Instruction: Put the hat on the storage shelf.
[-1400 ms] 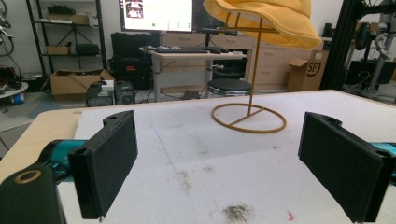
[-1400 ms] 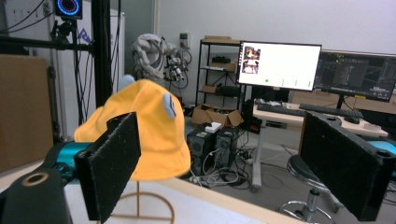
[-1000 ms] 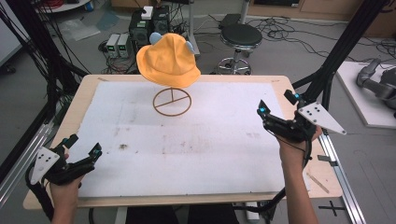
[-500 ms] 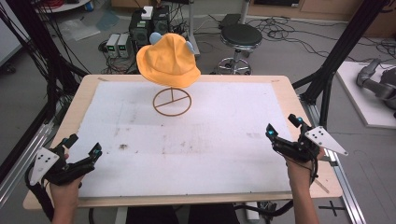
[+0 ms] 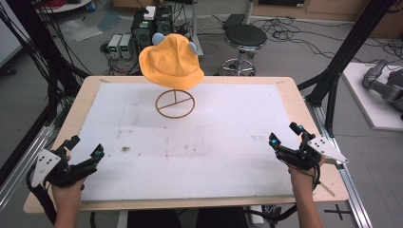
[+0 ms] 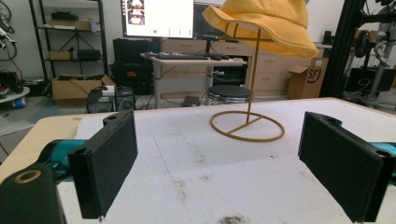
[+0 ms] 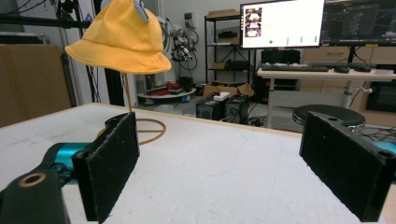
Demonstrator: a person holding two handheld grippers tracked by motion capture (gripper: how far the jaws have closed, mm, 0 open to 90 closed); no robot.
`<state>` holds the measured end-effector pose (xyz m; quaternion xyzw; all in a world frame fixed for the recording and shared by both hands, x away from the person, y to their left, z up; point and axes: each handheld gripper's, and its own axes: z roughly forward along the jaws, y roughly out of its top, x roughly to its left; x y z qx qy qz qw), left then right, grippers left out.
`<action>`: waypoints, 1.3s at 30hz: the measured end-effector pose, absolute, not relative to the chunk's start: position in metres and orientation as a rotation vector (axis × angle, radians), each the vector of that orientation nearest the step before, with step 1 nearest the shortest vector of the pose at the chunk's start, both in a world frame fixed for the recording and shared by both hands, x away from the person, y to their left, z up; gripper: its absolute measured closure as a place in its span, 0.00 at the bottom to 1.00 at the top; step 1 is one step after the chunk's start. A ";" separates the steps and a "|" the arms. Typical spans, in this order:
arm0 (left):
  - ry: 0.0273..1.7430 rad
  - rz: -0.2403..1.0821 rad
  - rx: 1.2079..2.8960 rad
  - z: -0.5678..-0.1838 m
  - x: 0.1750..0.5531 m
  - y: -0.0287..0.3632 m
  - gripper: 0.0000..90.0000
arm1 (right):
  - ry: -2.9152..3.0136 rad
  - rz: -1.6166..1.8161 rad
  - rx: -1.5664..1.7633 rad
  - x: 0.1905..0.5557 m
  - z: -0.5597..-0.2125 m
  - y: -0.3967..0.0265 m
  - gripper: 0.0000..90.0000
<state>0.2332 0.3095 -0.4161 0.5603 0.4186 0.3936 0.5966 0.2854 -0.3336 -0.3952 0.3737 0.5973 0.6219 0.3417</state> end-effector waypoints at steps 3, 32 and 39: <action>0.968 0.918 1.293 -0.415 0.233 0.310 0.14 | 1.549 1.624 0.967 0.283 -0.397 -0.336 0.13; 0.957 0.906 1.273 -0.411 0.233 0.316 0.14 | 1.536 1.646 0.946 0.276 -0.400 -0.338 0.13; 0.957 0.898 1.276 -0.412 0.234 0.315 0.14 | 1.532 1.639 0.948 0.277 -0.400 -0.340 0.13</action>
